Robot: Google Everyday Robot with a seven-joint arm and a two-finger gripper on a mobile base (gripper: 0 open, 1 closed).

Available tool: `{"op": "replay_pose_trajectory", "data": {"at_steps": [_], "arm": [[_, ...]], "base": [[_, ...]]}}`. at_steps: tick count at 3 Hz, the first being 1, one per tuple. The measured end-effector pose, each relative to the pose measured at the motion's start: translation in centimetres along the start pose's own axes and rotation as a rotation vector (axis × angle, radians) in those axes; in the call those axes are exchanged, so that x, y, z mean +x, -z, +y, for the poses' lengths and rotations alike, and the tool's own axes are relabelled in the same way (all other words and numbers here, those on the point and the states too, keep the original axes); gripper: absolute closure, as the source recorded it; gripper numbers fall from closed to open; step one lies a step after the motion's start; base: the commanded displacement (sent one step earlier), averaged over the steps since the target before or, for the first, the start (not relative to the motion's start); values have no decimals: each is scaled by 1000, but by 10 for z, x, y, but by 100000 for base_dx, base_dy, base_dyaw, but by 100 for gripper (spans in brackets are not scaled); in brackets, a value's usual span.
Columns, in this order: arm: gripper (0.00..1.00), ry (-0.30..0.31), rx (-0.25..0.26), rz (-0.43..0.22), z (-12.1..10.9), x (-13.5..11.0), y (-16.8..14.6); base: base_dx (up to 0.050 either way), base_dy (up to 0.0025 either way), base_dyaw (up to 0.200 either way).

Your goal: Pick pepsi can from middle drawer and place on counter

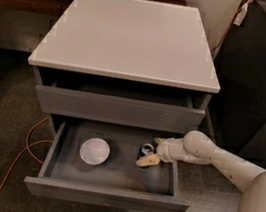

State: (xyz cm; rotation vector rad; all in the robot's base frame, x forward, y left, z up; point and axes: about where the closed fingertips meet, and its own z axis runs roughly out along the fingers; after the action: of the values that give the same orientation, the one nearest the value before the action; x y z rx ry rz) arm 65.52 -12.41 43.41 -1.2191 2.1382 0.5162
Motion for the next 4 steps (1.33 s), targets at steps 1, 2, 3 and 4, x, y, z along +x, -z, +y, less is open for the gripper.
{"op": "replay_pose_trajectory", "data": {"at_steps": [1, 2, 3, 4], "arm": [[49, 29, 3, -9, 10, -6, -2], [72, 62, 2, -6, 19, -13, 0], [99, 150, -26, 8, 50, -41, 9], [100, 246, -87, 17, 87, -73, 19]], "base": [[0, 0, 0], [0, 0, 0], [0, 0, 0], [0, 0, 0]]}}
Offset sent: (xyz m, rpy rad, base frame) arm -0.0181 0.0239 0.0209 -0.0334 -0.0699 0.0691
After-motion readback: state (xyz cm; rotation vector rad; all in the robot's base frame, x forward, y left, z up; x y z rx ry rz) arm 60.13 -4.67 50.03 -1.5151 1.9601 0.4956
